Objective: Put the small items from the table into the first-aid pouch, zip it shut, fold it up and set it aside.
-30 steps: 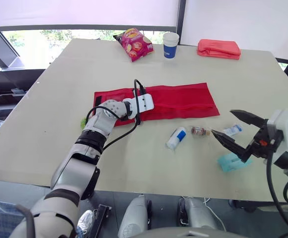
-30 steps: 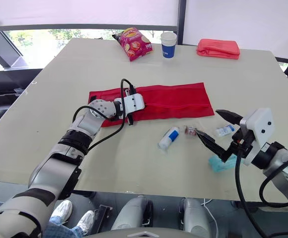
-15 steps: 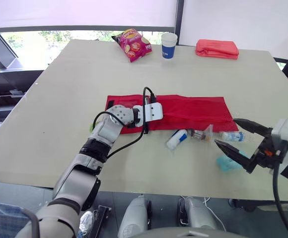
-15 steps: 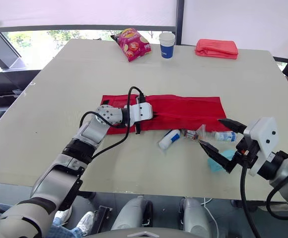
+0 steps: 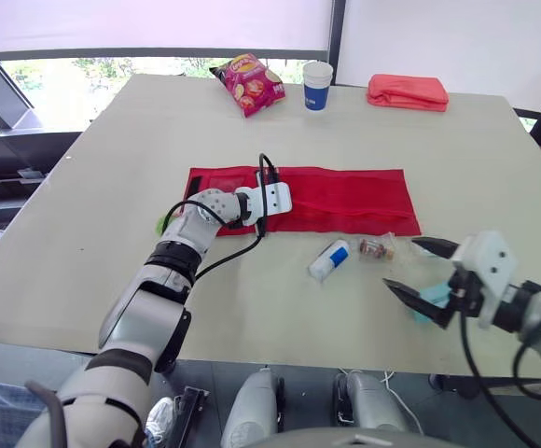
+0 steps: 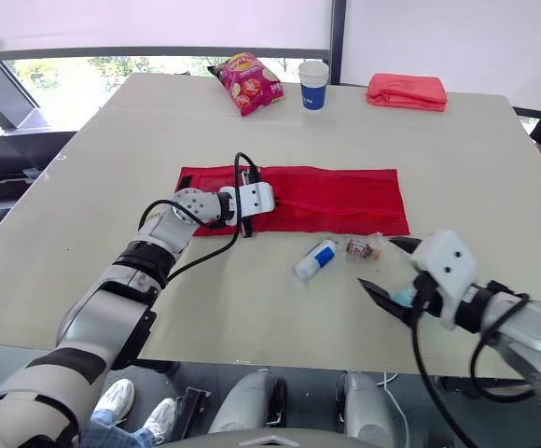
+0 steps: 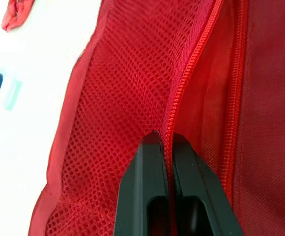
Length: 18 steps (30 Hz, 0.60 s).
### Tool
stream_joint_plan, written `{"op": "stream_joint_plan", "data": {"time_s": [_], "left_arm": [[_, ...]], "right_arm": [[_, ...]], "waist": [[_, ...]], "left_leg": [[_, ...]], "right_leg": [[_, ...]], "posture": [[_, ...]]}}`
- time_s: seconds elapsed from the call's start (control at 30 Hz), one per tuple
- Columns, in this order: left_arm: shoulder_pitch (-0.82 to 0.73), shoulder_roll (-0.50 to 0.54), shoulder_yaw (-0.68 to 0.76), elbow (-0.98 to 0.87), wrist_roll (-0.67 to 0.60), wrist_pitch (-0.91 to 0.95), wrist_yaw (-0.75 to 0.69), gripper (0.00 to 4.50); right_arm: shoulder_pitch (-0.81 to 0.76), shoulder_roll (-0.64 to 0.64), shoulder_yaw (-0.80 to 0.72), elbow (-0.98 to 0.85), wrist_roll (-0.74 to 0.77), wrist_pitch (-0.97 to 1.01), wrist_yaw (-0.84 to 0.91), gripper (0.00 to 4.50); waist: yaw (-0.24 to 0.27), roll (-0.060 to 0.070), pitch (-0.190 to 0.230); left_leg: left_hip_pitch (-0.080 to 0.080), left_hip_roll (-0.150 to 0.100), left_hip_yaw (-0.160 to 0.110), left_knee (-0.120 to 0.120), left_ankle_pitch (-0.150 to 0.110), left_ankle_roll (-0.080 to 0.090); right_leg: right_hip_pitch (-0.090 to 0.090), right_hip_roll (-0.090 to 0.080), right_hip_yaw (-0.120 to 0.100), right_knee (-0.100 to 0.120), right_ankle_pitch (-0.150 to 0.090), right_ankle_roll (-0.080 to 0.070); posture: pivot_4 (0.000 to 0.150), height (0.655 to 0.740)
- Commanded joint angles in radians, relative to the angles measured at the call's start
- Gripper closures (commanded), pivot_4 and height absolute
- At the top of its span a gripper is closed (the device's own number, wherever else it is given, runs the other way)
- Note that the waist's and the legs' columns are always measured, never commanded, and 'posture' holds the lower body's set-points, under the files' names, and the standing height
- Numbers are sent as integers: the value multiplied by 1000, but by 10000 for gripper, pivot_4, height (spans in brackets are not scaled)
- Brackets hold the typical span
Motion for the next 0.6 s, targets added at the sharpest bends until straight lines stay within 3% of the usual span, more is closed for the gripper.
{"op": "stream_joint_plan", "data": {"time_s": [0.03, 0.2, 0.4, 0.6], "left_arm": [[-30, 3, 10, 25, 0, -38, 16, 44352], [-28, 10, 23, 35, -17, -60, -4, 44352], [-20, 3, 36, 35, -34, -71, -14, 44352], [-36, -11, 25, 52, -17, -88, 11, 44352]], "right_arm": [[-55, 23, 89, -21, -51, 18, -32, 0], [-202, -16, 216, 93, -142, -40, 87, 0], [-537, -26, 368, 473, -220, -210, 441, 0], [-785, 60, 542, 910, -375, -517, 786, 0]], "waist": [[0, 0, 0], [-2, 0, 0], [-3, 0, 0], [-1, 0, 0]], "left_leg": [[0, 0, 0, 0, 0, 0], [0, 0, 0, 1, 0, 0], [0, 0, 1, 3, 0, 0], [-1, -1, 2, 4, 0, 0]], "right_leg": [[0, 0, 0, 0, 0, 0], [0, 0, 0, 0, 0, 0], [0, 1, 0, 1, 1, -2], [0, 2, 0, 1, 2, -3]], "posture": [[1500, 7400], [1500, 7400], [1500, 7400], [1500, 7400]]}}
